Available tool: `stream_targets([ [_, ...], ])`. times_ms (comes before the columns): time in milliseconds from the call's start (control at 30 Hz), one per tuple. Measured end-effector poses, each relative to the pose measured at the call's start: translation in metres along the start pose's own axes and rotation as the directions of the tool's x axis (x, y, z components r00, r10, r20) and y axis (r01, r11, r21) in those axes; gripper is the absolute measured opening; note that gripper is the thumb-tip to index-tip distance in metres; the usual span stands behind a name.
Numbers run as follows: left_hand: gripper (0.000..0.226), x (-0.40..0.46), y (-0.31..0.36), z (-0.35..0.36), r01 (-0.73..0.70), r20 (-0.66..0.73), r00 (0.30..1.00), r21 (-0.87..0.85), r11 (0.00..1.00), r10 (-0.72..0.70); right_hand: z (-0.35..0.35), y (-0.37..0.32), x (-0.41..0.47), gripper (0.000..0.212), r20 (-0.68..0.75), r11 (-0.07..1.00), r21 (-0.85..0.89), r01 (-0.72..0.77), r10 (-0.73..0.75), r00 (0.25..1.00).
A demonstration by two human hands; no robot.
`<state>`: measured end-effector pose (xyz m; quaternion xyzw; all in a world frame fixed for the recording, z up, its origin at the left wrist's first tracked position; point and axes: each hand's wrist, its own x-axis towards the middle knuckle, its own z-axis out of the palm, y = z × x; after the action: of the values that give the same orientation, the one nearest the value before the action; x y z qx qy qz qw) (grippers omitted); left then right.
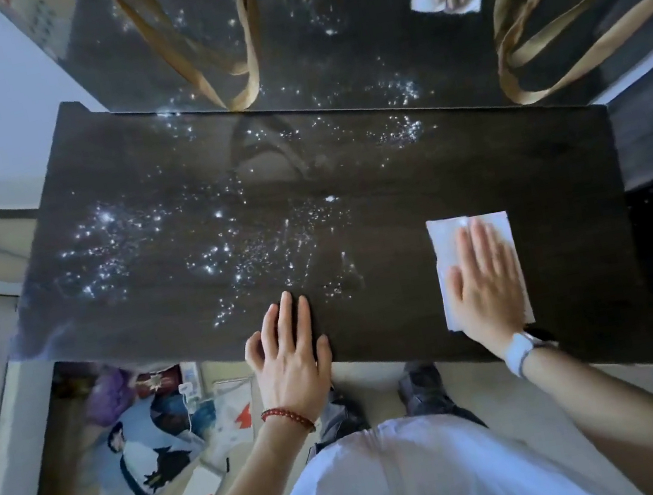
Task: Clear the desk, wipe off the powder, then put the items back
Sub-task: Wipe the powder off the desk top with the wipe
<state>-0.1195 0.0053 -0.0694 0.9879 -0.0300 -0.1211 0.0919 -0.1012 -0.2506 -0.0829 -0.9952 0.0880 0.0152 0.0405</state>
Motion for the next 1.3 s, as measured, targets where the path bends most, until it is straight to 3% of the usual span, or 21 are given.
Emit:
stream_targets([
  [67, 0.050, -0.001, -0.014, -0.003, -0.087, 0.002, 0.996, 0.036, 0.996, 0.087, -0.001, -0.038, 0.004, 0.056, -0.008, 0.953, 0.078, -0.291, 0.293, 0.956],
  [133, 0.049, -0.002, -0.034, -0.007, -0.129, -0.004, 0.992, 0.058, 0.990, 0.130, 0.004, -0.092, 0.007, 0.057, -0.006, 0.951, 0.116, -0.287, 0.290, 0.957],
  [233, 0.049, -0.009, -0.072, -0.011, -0.093, -0.009, 0.996, 0.084, 0.992, 0.094, 0.016, -0.176, 0.000, 0.056, -0.013, 0.990, 0.131, -0.046, 0.049, 0.999],
  [333, 0.052, -0.014, -0.111, -0.018, 0.008, -0.016, 1.000, 0.081, 0.997, -0.007, 0.018, -0.228, -0.017, 0.056, 0.035, 0.949, 0.143, 0.280, -0.287, 0.957],
  [400, 0.059, -0.011, -0.129, -0.023, 0.068, -0.026, 0.997, 0.052, 0.996, -0.066, 0.016, -0.219, -0.025, 0.056, 0.058, 0.875, 0.118, 0.470, -0.479, 0.876],
  [467, 0.064, -0.003, -0.134, -0.026, 0.098, -0.035, 0.995, 0.025, 0.995, -0.097, 0.016, -0.185, -0.023, 0.056, 0.055, 0.862, 0.086, 0.500, -0.505, 0.861],
  [500, 0.066, 0.002, -0.133, -0.026, 0.099, -0.036, 0.994, 0.013, 0.995, -0.099, 0.015, -0.165, -0.021, 0.056, 0.047, 0.902, 0.065, 0.427, -0.430, 0.902],
  [600, 0.068, 0.011, -0.129, -0.025, 0.108, -0.034, 0.993, -0.023, 0.994, -0.109, 0.010, -0.114, -0.006, 0.058, 0.023, 1.000, -0.001, 0.011, -0.011, 1.000],
  [667, 0.067, 0.011, -0.129, -0.024, 0.109, -0.028, 0.994, -0.028, 0.994, -0.109, 0.006, -0.111, 0.014, 0.063, 0.044, 0.968, 0.057, -0.246, 0.243, 0.969],
  [733, 0.067, 0.010, -0.130, -0.023, 0.106, -0.030, 0.994, -0.031, 0.994, -0.107, 0.007, -0.139, 0.036, 0.063, 0.040, 0.923, 0.120, -0.365, 0.363, 0.931],
  [800, 0.068, 0.011, -0.132, -0.022, 0.107, -0.021, 0.994, -0.043, 0.993, -0.108, 0.013, -0.187, 0.046, 0.059, 0.017, 0.960, 0.162, -0.227, 0.228, 0.974],
  [867, 0.068, 0.012, -0.134, -0.023, 0.110, -0.013, 0.994, -0.060, 0.992, -0.111, 0.020, -0.234, 0.040, 0.058, -0.003, 0.991, 0.131, 0.037, -0.037, 0.999],
  [967, 0.065, 0.011, -0.135, -0.027, 0.105, -0.031, 0.994, -0.064, 0.992, -0.107, 0.019, -0.242, 0.026, 0.057, 0.077, 0.895, 0.087, 0.437, -0.443, 0.893],
  [1033, 0.064, 0.013, -0.133, -0.030, 0.116, -0.040, 0.992, -0.062, 0.991, -0.119, 0.015, -0.206, 0.034, 0.057, 0.059, 0.840, 0.051, 0.540, -0.543, 0.838],
  [1100, 0.068, 0.016, -0.127, -0.032, 0.137, -0.017, 0.990, -0.064, 0.989, -0.138, 0.013, -0.158, 0.044, 0.058, 0.043, 0.914, 0.008, 0.405, -0.405, 0.913],
  [1167, 0.071, 0.025, -0.119, -0.033, 0.155, -0.009, 0.988, -0.080, 0.985, -0.156, 0.011, -0.114, 0.057, 0.061, 0.007, 0.993, -0.004, 0.117, -0.117, 0.993],
  [1233, 0.071, 0.038, -0.111, -0.036, 0.157, -0.004, 0.987, -0.081, 0.984, -0.158, 0.006, -0.099, 0.071, 0.064, 0.004, 0.978, 0.069, -0.196, 0.196, 0.981],
  [1300, 0.069, 0.053, -0.104, -0.040, 0.158, -0.002, 0.987, -0.073, 0.985, -0.158, 0.005, -0.120, 0.089, 0.062, 0.012, 0.911, 0.139, -0.388, 0.390, 0.921],
])
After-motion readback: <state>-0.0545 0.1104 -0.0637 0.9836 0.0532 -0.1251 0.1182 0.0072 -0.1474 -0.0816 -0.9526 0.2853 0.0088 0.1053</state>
